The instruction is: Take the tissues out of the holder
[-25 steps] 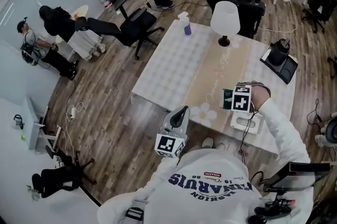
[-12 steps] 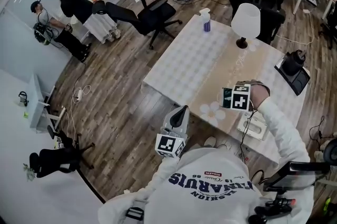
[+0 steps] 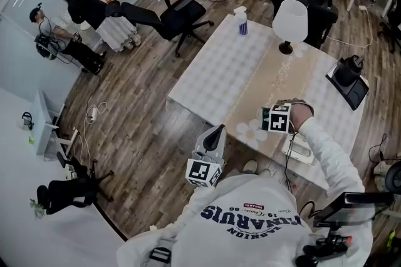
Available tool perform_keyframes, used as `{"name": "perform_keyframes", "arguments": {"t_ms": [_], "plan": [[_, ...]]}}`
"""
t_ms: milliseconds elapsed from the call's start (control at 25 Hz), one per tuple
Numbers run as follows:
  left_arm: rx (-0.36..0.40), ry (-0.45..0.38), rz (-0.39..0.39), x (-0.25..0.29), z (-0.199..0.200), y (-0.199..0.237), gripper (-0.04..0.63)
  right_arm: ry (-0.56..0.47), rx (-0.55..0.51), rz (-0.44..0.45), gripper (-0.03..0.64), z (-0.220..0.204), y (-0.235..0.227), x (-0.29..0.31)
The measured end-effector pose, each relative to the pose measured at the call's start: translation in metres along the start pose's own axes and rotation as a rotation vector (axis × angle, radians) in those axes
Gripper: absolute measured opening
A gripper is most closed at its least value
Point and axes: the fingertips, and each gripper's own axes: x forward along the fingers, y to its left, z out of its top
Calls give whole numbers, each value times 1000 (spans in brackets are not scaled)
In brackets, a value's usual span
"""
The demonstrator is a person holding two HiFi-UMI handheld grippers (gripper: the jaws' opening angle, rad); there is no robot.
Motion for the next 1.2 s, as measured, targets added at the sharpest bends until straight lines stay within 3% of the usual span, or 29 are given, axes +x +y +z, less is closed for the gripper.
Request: {"name": "perform_keyframes", "arguments": {"t_ms": [440, 680, 1200], "plan": [[9, 13, 27, -1, -2, 4, 5, 39, 62, 66, 241, -9, -1, 117], [16, 23, 29, -7, -3, 3, 5, 55, 116, 50, 242, -17, -3, 175], [17, 22, 41, -8, -2, 10, 5, 82, 134, 46, 245, -17, -4, 198]]}}
